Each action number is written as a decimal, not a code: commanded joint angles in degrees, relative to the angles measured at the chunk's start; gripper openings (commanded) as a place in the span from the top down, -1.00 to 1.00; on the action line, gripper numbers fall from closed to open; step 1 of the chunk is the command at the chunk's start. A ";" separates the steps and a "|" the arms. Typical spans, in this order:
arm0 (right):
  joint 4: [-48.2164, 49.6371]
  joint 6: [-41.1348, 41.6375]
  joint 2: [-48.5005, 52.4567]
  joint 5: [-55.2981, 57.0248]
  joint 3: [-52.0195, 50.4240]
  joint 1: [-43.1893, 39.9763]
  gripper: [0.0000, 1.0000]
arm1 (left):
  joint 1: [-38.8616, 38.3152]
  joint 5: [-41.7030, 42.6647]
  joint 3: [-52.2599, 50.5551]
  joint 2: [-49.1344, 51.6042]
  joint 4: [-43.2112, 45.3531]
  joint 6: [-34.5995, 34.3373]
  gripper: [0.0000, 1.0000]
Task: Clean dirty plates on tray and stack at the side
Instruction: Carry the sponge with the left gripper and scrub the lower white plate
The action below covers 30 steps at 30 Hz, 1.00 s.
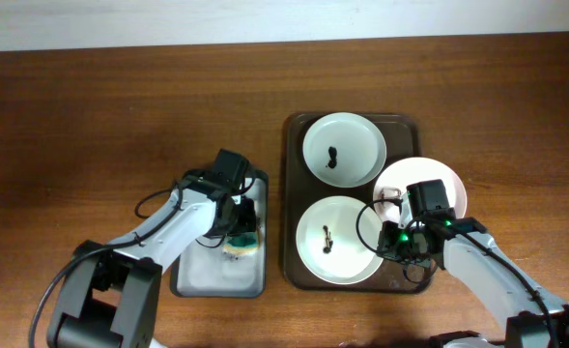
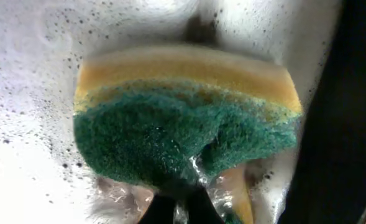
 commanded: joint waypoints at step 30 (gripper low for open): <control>-2.86 1.92 0.26 3.21 0.20 -5.75 0.92 | -23.89 -2.99 21.53 25.35 3.17 -6.05 1.00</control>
